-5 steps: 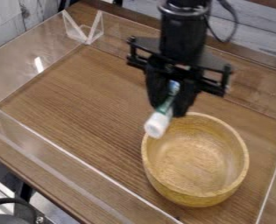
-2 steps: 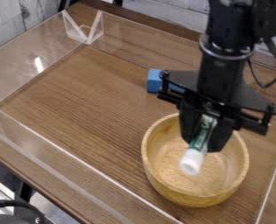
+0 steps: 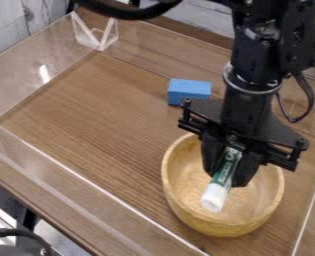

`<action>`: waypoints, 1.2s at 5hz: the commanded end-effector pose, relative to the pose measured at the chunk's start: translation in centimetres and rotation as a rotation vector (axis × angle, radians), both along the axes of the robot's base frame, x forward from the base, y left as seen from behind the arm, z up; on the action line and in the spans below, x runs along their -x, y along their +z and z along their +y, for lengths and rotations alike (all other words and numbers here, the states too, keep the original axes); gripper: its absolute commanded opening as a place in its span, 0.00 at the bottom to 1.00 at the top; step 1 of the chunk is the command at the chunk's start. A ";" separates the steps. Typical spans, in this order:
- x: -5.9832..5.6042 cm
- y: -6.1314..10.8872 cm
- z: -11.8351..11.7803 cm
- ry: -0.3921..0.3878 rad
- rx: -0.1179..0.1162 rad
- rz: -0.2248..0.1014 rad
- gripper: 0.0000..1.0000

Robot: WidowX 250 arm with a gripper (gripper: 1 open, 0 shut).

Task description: Put the green marker in the brown bowl

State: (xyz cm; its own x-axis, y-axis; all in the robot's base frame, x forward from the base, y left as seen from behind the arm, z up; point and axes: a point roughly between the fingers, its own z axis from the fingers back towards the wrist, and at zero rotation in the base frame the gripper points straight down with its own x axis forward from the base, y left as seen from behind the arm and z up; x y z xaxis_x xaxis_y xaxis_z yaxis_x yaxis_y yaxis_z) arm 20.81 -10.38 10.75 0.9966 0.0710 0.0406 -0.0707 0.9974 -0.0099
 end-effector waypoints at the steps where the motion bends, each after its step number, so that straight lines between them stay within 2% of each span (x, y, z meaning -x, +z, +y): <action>1: -0.6 0.8 0.0 -0.003 0.011 -0.033 1.00; 2: -0.7 1.3 0.2 -0.005 0.006 -0.039 0.00; 4: -1.1 2.0 0.6 -0.003 -0.001 -0.051 0.00; 6: -1.7 3.3 1.0 -0.005 -0.010 -0.077 0.00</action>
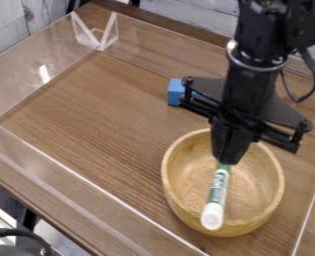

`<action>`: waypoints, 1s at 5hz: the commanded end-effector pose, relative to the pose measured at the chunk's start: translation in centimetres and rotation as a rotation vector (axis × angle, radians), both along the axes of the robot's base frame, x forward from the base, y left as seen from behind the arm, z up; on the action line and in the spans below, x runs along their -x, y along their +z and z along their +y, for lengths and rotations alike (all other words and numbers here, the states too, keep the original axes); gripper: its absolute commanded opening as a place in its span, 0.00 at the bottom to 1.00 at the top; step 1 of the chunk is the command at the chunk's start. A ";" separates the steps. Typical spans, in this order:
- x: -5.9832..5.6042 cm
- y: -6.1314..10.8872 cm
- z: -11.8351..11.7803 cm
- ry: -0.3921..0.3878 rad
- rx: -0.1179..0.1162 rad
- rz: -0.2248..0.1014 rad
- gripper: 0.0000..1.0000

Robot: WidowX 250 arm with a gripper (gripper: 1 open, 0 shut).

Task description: Put the green marker in the brown bowl

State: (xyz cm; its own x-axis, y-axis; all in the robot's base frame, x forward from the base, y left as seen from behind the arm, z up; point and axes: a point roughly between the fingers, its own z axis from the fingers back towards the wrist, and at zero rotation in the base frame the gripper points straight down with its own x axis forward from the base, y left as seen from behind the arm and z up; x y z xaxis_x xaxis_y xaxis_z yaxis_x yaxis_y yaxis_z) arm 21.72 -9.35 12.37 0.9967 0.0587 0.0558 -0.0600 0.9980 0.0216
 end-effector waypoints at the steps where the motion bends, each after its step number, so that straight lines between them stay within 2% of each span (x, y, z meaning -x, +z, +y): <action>1: -1.2 2.1 0.2 0.001 0.020 -0.072 0.00; 2: -1.3 1.6 0.2 -0.003 0.020 -0.069 1.00; 5: -1.6 0.4 0.3 -0.012 0.019 -0.054 1.00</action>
State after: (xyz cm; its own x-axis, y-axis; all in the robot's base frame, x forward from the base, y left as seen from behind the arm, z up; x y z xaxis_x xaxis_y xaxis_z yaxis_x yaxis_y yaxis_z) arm 22.87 -9.05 12.07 0.9958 0.0446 0.0798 -0.0458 0.9989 0.0126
